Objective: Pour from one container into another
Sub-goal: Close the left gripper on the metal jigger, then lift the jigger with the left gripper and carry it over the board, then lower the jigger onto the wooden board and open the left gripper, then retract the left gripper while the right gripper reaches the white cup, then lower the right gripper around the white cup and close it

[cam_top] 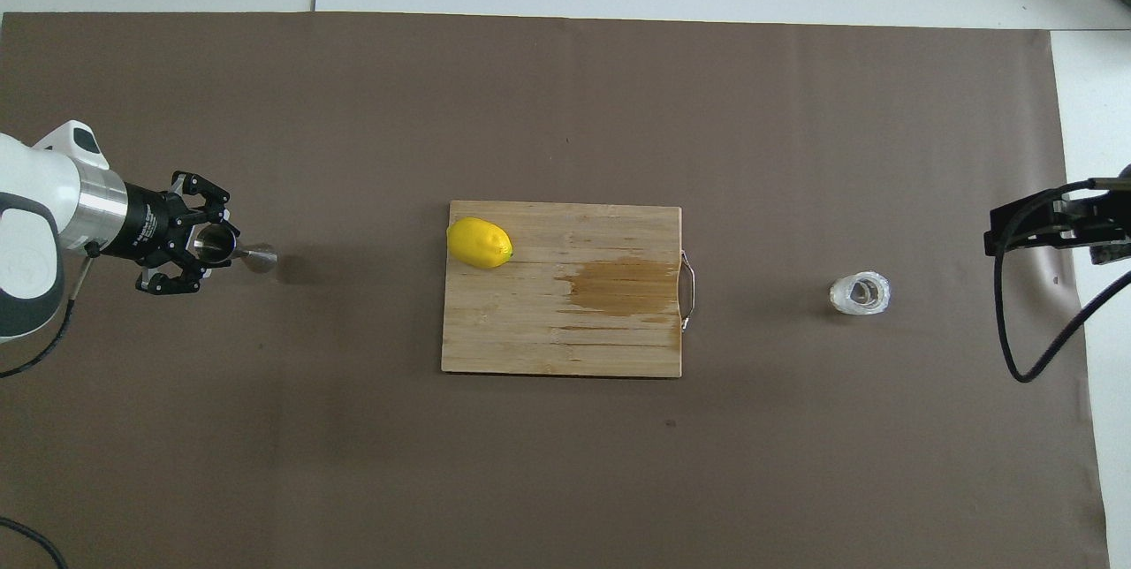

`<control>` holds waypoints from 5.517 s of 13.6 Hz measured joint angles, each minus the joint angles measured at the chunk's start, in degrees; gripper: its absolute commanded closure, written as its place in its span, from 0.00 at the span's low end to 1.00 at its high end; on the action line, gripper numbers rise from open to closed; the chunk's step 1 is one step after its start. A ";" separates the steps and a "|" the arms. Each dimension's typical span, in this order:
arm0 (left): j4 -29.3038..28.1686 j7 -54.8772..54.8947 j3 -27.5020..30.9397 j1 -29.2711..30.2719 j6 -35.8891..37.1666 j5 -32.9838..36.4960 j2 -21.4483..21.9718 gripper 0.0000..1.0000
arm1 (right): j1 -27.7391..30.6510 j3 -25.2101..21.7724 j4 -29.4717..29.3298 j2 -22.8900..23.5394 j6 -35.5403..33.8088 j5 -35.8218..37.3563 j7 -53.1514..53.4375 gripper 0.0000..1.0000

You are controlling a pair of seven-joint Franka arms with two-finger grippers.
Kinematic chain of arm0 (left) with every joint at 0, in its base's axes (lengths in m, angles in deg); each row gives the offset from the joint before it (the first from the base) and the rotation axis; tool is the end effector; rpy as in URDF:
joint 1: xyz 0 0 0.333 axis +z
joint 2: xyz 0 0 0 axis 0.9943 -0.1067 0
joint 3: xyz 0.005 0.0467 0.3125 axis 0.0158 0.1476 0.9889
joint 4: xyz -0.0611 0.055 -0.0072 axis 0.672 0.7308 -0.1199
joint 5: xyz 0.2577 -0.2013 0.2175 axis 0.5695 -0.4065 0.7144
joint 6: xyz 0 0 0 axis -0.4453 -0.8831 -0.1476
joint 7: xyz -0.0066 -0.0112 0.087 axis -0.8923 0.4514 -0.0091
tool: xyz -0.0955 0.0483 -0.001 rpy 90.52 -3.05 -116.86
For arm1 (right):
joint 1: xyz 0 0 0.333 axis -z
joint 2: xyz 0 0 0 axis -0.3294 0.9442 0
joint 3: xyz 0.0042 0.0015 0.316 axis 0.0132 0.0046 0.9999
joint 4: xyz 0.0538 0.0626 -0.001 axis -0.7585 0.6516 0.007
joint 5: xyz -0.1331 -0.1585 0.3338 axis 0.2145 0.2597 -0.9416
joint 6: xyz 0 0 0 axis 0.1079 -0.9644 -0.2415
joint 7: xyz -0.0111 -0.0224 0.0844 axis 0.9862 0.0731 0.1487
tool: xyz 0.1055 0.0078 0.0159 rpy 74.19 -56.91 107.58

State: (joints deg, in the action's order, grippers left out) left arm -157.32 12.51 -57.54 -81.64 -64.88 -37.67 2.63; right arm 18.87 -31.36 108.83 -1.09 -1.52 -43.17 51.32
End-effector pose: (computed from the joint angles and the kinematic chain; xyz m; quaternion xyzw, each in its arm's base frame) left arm 0.5802 -0.0326 0.4470 0.8095 0.5719 -0.0974 0.0901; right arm 0.5406 -0.0114 0.6301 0.9976 -0.0531 -0.0421 0.0141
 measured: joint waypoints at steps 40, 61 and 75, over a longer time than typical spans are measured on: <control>13.11 -50.63 -0.25 -42.67 -13.63 5.16 -17.11 0.00 | 0.00 -0.01 0.00 0.00 0.00 0.00 0.00 0.00; 13.56 36.25 1.63 -14.04 7.17 10.92 0.55 0.00 | -0.22 -0.03 24.26 -9.41 18.67 -0.32 -49.73 0.00; 15.29 69.87 1.78 -4.42 16.25 13.14 8.14 0.00 | 8.23 -0.55 37.05 1.10 38.73 -18.10 -110.43 0.00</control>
State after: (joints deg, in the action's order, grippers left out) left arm -142.03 82.38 -55.76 -86.06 -48.63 -24.53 10.78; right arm 27.10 -31.91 145.88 0.02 37.21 -61.27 -59.11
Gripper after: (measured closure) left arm 0.000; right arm 0.000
